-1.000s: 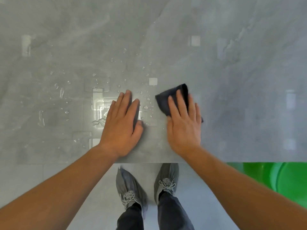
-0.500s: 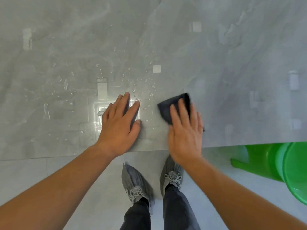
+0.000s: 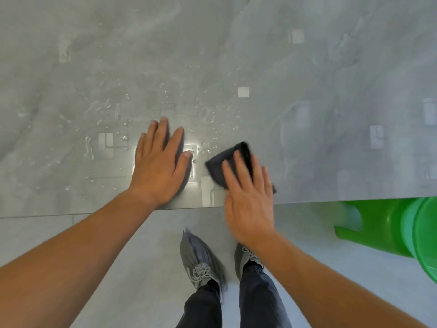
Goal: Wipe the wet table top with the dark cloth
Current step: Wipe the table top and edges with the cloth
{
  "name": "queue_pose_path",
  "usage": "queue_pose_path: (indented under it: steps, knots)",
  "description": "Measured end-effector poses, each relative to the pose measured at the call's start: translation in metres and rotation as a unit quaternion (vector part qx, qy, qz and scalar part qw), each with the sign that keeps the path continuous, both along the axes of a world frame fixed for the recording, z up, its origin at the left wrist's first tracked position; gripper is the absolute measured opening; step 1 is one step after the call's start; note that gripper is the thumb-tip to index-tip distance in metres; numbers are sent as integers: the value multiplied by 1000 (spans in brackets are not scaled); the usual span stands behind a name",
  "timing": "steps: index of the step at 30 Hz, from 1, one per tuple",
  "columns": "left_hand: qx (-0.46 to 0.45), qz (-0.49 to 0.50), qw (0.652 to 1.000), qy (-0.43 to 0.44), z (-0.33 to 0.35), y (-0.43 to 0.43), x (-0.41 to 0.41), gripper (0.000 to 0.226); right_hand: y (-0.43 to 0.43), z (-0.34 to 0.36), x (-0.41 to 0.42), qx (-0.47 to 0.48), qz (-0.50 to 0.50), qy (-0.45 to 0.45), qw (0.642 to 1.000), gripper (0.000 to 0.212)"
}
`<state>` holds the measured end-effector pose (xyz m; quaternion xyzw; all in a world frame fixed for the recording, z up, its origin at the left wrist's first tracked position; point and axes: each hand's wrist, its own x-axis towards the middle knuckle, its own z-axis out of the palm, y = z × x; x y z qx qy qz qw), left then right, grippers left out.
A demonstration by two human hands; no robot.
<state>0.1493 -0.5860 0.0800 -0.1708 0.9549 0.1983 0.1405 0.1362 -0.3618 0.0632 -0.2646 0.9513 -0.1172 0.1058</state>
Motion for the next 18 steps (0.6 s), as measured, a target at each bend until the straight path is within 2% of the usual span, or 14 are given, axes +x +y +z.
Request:
queue_pose_path:
  steps: [2, 5, 9, 11, 15, 17, 18]
  knots:
    - [19, -4, 1000, 2, -2, -3, 1, 69, 0, -1, 11, 0, 68, 3, 998, 61]
    - [50, 15, 998, 16, -3, -4, 0, 70, -2, -1, -18, 5, 96, 1, 995, 61]
    - [38, 1, 999, 14, -4, -7, 2, 68, -28, 0, -63, -11, -71, -7, 997, 60]
    - [38, 1, 999, 10, -4, -8, 2, 68, -41, -1, -48, 1, -97, 5, 995, 60]
    - [41, 5, 999, 7, 0, -6, 0, 66, -28, -2, -12, 13, 86, 4, 996, 56]
    - [45, 11, 999, 6, 2, -6, -1, 67, -21, -1, -34, 15, 113, -2, 993, 55]
    - [47, 14, 999, 5, 3, -7, -2, 67, -22, -1, -51, 16, 90, -4, 996, 55]
